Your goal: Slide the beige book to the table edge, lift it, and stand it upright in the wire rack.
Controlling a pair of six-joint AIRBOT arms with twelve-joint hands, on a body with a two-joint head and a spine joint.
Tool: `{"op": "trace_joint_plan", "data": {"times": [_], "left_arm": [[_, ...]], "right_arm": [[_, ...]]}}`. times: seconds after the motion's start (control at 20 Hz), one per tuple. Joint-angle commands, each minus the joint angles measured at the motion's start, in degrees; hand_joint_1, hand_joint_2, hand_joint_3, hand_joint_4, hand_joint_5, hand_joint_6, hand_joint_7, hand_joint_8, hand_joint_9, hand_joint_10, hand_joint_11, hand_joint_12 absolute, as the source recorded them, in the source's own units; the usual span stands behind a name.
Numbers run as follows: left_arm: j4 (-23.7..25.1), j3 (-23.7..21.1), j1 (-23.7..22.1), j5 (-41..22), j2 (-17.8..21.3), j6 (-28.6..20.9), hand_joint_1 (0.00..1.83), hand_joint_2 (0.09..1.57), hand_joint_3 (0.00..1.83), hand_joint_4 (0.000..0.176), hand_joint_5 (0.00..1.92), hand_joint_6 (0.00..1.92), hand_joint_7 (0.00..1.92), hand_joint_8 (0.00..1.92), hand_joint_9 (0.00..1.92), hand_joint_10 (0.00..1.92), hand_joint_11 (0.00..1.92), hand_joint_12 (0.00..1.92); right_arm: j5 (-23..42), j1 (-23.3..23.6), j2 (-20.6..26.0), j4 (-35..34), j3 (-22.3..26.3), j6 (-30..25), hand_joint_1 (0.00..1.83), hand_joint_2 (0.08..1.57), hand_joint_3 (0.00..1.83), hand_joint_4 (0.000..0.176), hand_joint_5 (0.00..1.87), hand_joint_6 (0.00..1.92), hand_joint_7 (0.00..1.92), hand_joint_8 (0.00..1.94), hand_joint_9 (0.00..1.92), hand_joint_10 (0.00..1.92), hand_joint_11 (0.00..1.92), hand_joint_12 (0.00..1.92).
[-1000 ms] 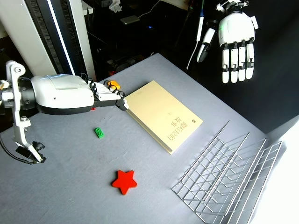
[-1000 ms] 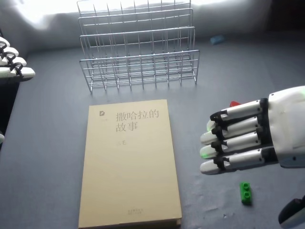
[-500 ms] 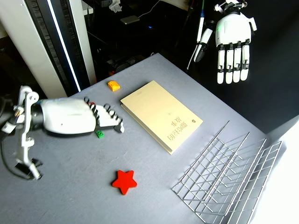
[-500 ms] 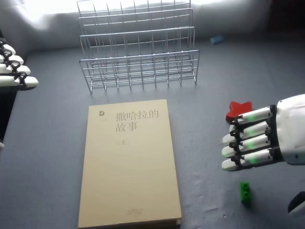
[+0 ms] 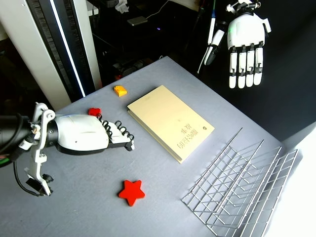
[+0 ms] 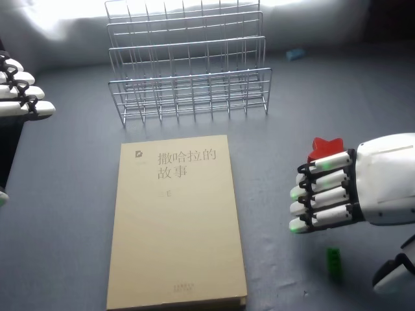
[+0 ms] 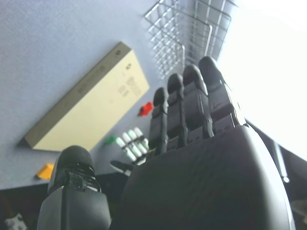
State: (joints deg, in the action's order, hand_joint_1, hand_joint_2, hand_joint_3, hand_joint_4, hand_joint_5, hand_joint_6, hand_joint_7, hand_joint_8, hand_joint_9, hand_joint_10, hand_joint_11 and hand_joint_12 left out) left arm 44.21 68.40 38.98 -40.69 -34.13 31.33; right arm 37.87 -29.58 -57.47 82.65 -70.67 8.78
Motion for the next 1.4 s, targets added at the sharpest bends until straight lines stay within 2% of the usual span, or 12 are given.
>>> {"op": "trace_joint_plan", "data": {"times": [0.0, 0.2, 0.3, 0.5, 0.65, 0.75, 0.8, 0.95, 1.0, 1.1, 1.25, 1.35], "left_arm": [[-2.9, 0.4, -0.2, -4.6, 0.1, -0.1, 0.07, 1.11, 0.00, 0.000, 0.19, 0.00, 0.20, 0.00, 0.16, 0.00, 0.00, 0.39], [-3.0, 0.9, 0.0, -6.2, -0.1, -1.3, 0.04, 1.11, 0.00, 0.000, 0.19, 0.00, 0.21, 0.00, 0.16, 0.00, 0.00, 0.38], [-4.7, 1.1, 0.2, -7.1, -0.2, -1.6, 0.01, 1.11, 0.00, 0.000, 0.18, 0.00, 0.21, 0.00, 0.17, 0.00, 0.00, 0.41], [-4.8, 1.8, 0.2, -6.8, -0.4, -8.3, 0.00, 1.12, 0.00, 0.000, 0.18, 0.01, 0.20, 0.00, 0.15, 0.00, 0.00, 0.35], [-5.3, 2.3, 0.1, -6.6, -0.8, -13.3, 0.03, 1.12, 0.00, 0.000, 0.20, 0.01, 0.22, 0.00, 0.18, 0.01, 0.00, 0.41], [-8.4, 2.5, 0.2, -5.5, -1.1, -15.3, 0.03, 1.13, 0.00, 0.000, 0.21, 0.01, 0.23, 0.00, 0.19, 0.01, 0.00, 0.43], [-10.2, 2.5, 0.2, -4.8, -1.1, -15.4, 0.05, 1.13, 0.00, 0.000, 0.21, 0.01, 0.23, 0.00, 0.19, 0.00, 0.00, 0.44], [-14.7, 2.5, 0.0, -2.2, -1.1, -15.0, 0.03, 1.13, 0.00, 0.000, 0.22, 0.01, 0.23, 0.00, 0.19, 0.00, 0.00, 0.44], [-14.8, 2.5, 0.0, -2.2, -1.1, -14.3, 0.04, 1.13, 0.00, 0.000, 0.23, 0.01, 0.24, 0.01, 0.20, 0.00, 0.00, 0.46], [-14.8, 2.6, 0.2, -2.6, -1.3, -14.2, 0.03, 1.14, 0.00, 0.000, 0.21, 0.00, 0.22, 0.00, 0.17, 0.00, 0.00, 0.36], [-14.7, 2.2, 0.4, -3.0, -1.4, -13.8, 0.03, 1.13, 0.00, 0.000, 0.24, 0.00, 0.26, 0.00, 0.23, 0.01, 0.00, 0.50], [-13.7, 2.1, 0.2, -2.9, -1.4, -13.8, 0.07, 1.12, 0.00, 0.000, 0.27, 0.01, 0.29, 0.01, 0.25, 0.01, 0.00, 0.57]], "right_arm": [[1.9, 0.0, -0.3, -2.9, -0.3, -0.2, 0.12, 1.05, 0.00, 0.000, 0.25, 0.01, 0.26, 0.01, 0.26, 0.01, 0.00, 0.71], [0.7, -0.1, -2.7, -2.9, -1.5, 0.1, 0.11, 1.04, 0.00, 0.000, 0.27, 0.01, 0.29, 0.01, 0.28, 0.01, 0.00, 0.79], [0.2, -0.1, -3.9, -2.9, -2.5, 0.4, 0.05, 1.05, 0.00, 0.000, 0.25, 0.00, 0.28, 0.00, 0.29, 0.01, 0.00, 0.82], [-0.5, 0.6, -5.7, -2.9, -4.0, 0.6, 0.06, 1.05, 0.00, 0.000, 0.23, 0.00, 0.25, 0.00, 0.26, 0.00, 0.00, 0.75], [-1.3, 1.7, -6.8, -2.9, -4.2, 0.6, 0.14, 1.03, 0.00, 0.000, 0.25, 0.00, 0.27, 0.00, 0.27, 0.00, 0.00, 0.76], [-1.5, 2.4, -7.7, -2.9, -4.6, 0.6, 0.10, 1.04, 0.00, 0.000, 0.24, 0.00, 0.25, 0.00, 0.25, 0.00, 0.00, 0.75], [-1.8, 2.7, -8.1, -2.9, -4.7, 0.6, 0.14, 1.04, 0.00, 0.000, 0.24, 0.00, 0.26, 0.00, 0.27, 0.01, 0.00, 0.74], [-1.7, 3.2, -9.0, -2.8, -5.2, 0.5, 0.10, 1.04, 0.00, 0.000, 0.24, 0.00, 0.26, 0.00, 0.26, 0.00, 0.00, 0.74], [-1.5, 3.6, -9.6, -1.9, -5.7, 0.0, 0.08, 1.05, 0.00, 0.000, 0.23, 0.00, 0.25, 0.00, 0.25, 0.00, 0.00, 0.69], [-1.2, 4.5, -10.0, 3.0, -6.0, -4.2, 0.11, 1.05, 0.00, 0.000, 0.24, 0.00, 0.25, 0.00, 0.25, 0.00, 0.00, 0.67], [-1.5, 4.8, -10.7, 3.6, -6.2, -4.6, 0.09, 1.04, 0.00, 0.000, 0.26, 0.00, 0.27, 0.00, 0.27, 0.01, 0.00, 0.72], [-1.9, 5.2, -11.4, 3.6, -6.4, -4.6, 0.11, 1.05, 0.00, 0.000, 0.24, 0.00, 0.25, 0.00, 0.24, 0.00, 0.00, 0.66]]}}
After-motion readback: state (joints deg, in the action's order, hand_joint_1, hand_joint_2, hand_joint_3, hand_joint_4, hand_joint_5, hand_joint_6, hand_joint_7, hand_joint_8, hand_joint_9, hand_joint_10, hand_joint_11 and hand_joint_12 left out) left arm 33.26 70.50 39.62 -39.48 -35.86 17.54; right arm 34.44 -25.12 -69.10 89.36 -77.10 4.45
